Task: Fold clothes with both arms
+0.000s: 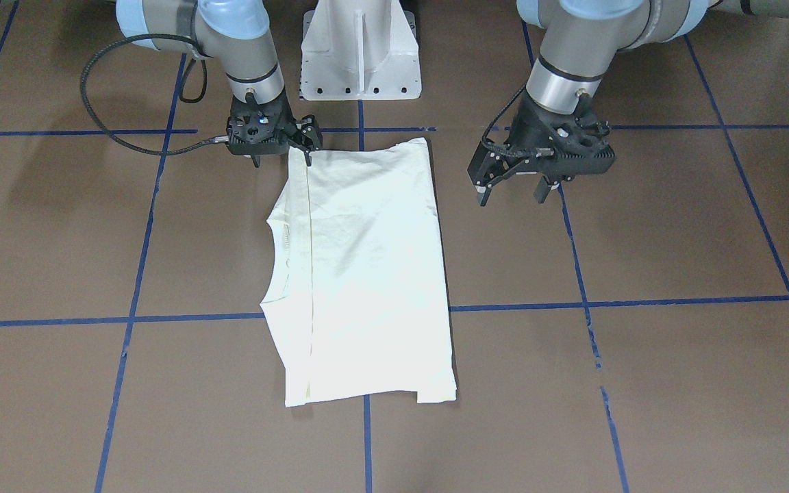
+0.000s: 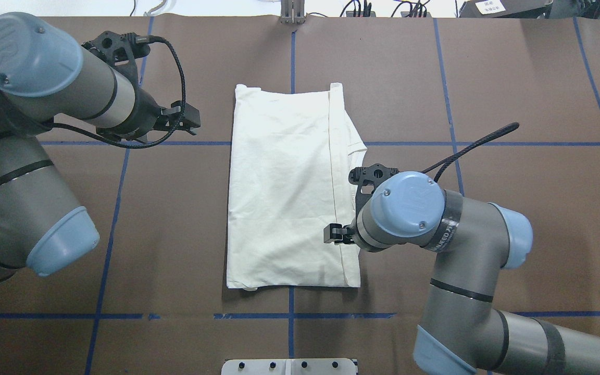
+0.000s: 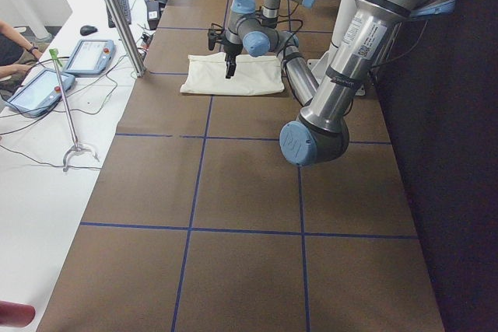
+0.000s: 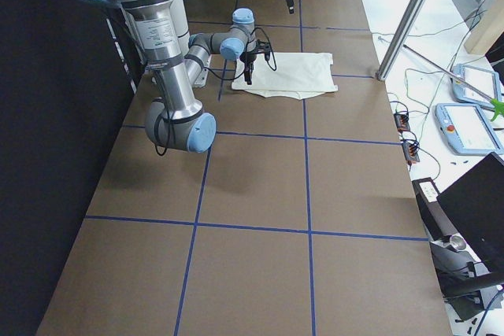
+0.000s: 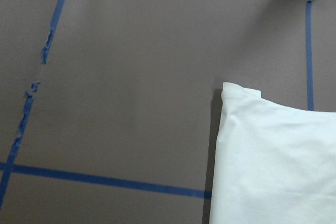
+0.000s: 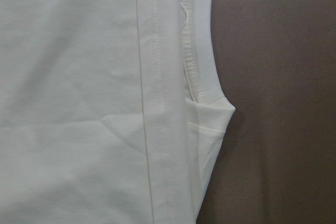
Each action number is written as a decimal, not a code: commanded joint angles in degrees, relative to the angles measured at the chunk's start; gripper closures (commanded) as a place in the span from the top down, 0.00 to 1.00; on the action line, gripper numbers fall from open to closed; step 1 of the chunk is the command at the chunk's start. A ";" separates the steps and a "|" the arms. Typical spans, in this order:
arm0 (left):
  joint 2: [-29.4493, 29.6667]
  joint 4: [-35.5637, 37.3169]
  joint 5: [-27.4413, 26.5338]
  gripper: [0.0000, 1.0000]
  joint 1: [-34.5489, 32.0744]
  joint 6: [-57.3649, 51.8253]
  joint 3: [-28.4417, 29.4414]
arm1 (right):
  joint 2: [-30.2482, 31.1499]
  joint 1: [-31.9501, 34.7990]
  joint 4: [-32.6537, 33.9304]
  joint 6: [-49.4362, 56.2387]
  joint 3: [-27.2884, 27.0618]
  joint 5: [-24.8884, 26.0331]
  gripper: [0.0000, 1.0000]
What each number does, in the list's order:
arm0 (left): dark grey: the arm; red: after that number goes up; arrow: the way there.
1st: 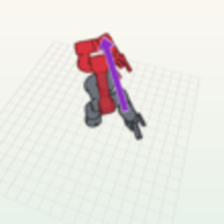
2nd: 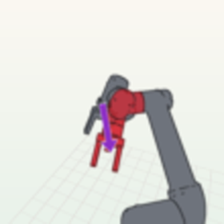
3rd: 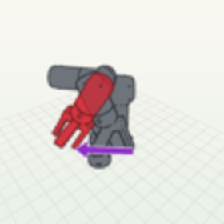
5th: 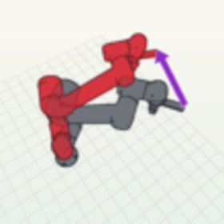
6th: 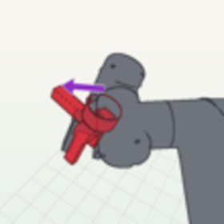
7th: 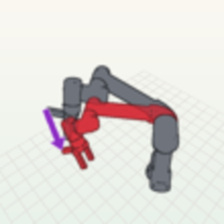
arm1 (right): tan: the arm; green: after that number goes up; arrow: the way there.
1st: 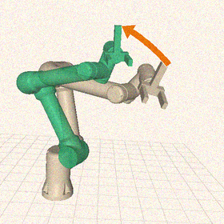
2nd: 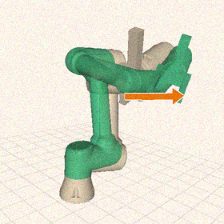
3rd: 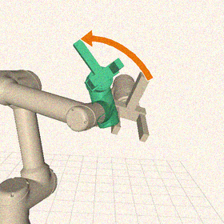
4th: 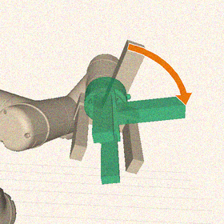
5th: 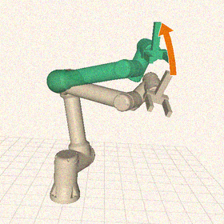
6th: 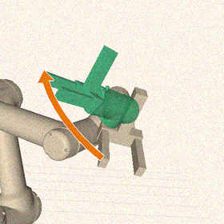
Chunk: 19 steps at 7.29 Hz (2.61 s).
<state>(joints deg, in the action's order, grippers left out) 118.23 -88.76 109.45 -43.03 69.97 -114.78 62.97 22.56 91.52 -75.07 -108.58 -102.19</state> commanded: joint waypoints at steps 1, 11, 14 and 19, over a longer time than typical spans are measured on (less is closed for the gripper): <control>-0.72 2.10 0.67 1.00 0.84 0.17 -2.47 | -1.54 -1.81 0.32 0.37 5.04 -0.28 1.00; -0.90 1.66 0.67 1.00 2.16 0.52 -1.50 | -3.12 -2.52 5.77 1.60 7.51 -0.72 1.00; -0.90 1.66 0.67 1.00 2.25 0.61 -1.41 | -2.77 -1.64 5.86 3.26 7.33 -0.73 1.00; -0.72 1.66 0.67 1.00 3.21 0.87 -1.41 | 0.21 0.47 5.68 7.57 6.28 -0.90 1.00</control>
<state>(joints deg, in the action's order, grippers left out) 117.43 -87.10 110.13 -39.95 70.82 -116.19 62.14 22.60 97.28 -68.53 -102.00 -103.06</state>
